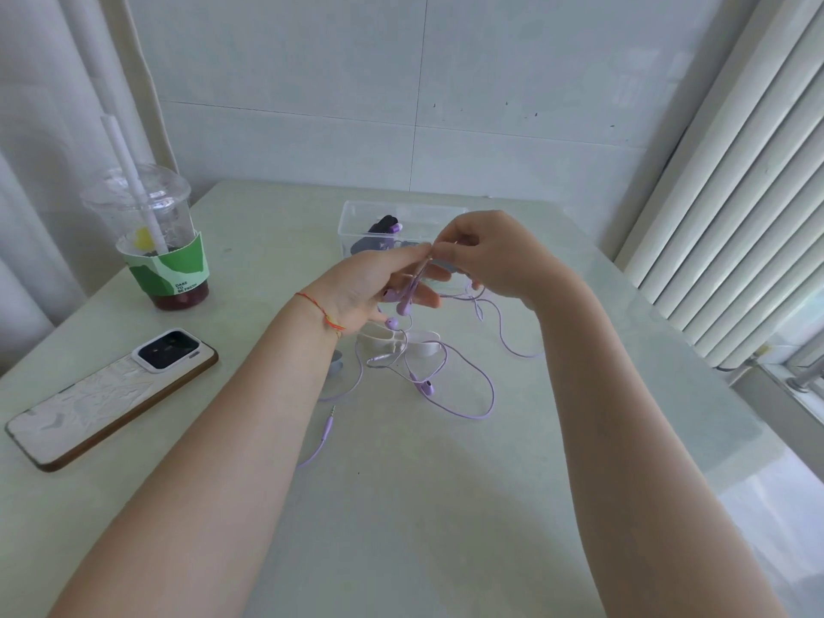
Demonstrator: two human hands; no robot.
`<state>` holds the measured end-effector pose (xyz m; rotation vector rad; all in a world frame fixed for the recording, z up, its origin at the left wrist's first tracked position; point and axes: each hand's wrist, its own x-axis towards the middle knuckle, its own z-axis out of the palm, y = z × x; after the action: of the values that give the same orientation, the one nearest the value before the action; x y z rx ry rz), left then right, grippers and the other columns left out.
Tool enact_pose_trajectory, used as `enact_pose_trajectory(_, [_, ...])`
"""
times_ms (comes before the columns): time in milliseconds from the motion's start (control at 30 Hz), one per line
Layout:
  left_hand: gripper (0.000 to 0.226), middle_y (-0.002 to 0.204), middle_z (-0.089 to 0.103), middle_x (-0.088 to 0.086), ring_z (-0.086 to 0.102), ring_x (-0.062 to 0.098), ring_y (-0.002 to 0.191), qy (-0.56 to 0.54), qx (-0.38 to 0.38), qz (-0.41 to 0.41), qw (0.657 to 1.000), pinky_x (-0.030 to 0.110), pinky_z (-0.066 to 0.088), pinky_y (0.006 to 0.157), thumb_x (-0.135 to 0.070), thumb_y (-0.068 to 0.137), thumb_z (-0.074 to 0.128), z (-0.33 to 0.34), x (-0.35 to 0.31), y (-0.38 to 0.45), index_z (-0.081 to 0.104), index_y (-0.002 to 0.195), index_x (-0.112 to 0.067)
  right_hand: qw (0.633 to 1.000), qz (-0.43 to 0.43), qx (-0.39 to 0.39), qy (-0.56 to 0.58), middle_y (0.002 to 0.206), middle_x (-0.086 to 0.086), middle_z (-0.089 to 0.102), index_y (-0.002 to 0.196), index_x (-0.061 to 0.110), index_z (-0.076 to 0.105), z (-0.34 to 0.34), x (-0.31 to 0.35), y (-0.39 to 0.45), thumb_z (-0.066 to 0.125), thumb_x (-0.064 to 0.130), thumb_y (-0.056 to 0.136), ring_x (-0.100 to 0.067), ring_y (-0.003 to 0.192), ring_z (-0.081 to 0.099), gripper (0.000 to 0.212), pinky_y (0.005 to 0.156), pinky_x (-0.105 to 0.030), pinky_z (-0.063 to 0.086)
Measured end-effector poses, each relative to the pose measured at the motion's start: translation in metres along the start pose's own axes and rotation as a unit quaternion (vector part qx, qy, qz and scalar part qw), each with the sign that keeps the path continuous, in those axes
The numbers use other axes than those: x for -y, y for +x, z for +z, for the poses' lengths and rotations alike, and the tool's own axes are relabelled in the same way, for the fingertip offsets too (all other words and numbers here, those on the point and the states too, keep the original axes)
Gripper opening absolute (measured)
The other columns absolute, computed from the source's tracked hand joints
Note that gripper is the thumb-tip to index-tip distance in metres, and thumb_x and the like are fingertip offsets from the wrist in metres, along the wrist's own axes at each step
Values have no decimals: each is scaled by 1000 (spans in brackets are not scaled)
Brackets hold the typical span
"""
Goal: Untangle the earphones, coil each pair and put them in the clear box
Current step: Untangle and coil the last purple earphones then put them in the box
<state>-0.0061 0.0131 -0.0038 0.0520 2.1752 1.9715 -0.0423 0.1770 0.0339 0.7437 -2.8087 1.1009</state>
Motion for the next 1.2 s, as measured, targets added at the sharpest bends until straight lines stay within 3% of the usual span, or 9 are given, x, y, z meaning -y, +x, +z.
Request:
enact_pose_trajectory(133, [37,85,73,4,59,12,67,18,2,-5,1000,45,40,92,-52,95,49,0,-2,-1,72,92,-22,999,-18,3,31,58,1,52,88,16,72,-2,-2,0,68,23,89,-8,46,37,8,47,-20,32])
enact_pose_trajectory(333, [34,77,72,2,68,27,93,-66,34,-5,997,46,40,94,-39,98,51,-1,-2,-2,69,75,-21,995,-10,-40,86,59,1,51,81,16,70,-6,-7,2,77,23,81,-6,43,36,10,43,-15,29])
enact_pose_trajectory(533, [27,71,65,-5,65,15,65,-198,69,-3,978,56,38,105,-32,101,46,-2,-2,0,62,86,-18,992,-13,-29,126,59,3,55,82,23,71,1,-5,2,65,16,90,-13,47,42,12,46,-20,40])
enact_pose_trajectory(733, [19,63,55,-12,52,5,53,-321,114,25,940,53,44,99,-29,101,43,-6,-1,0,59,96,-20,989,13,25,142,64,-1,58,84,19,72,12,-2,0,58,23,96,-13,40,41,19,42,-21,36])
enact_pose_trajectory(833, [17,72,59,-11,60,8,65,-336,142,36,930,56,47,94,-31,99,43,-6,1,0,57,95,-23,991,23,47,124,60,-1,58,87,12,73,14,-2,1,55,27,97,-17,45,44,26,43,-22,38])
enact_pose_trajectory(933, [20,88,67,-8,68,13,88,-303,133,37,943,63,46,94,-32,103,40,-7,3,0,58,95,-25,996,30,11,81,56,-1,55,85,21,74,11,-9,4,57,27,94,-20,50,44,21,49,-25,40])
enact_pose_trajectory(1000, [22,93,70,-6,69,14,91,-281,114,31,952,56,52,89,-31,104,38,-8,3,-1,58,96,-25,997,41,-28,66,53,0,53,81,23,73,6,-17,7,59,25,92,-19,49,45,18,55,-29,42])
enact_pose_trajectory(1100, [21,87,71,-5,67,12,78,-292,81,0,953,23,52,57,-29,103,39,-12,0,0,57,94,-23,992,87,-88,10,53,6,55,84,14,73,0,-35,11,56,16,90,-9,50,53,18,61,-30,46])
enact_pose_trajectory(1200, [22,79,64,-6,60,8,66,-326,65,-30,943,13,34,43,-25,104,38,-18,1,5,55,89,-21,965,168,-49,-193,96,-7,66,103,8,67,-3,-47,10,58,16,88,-27,95,63,20,73,-33,47])
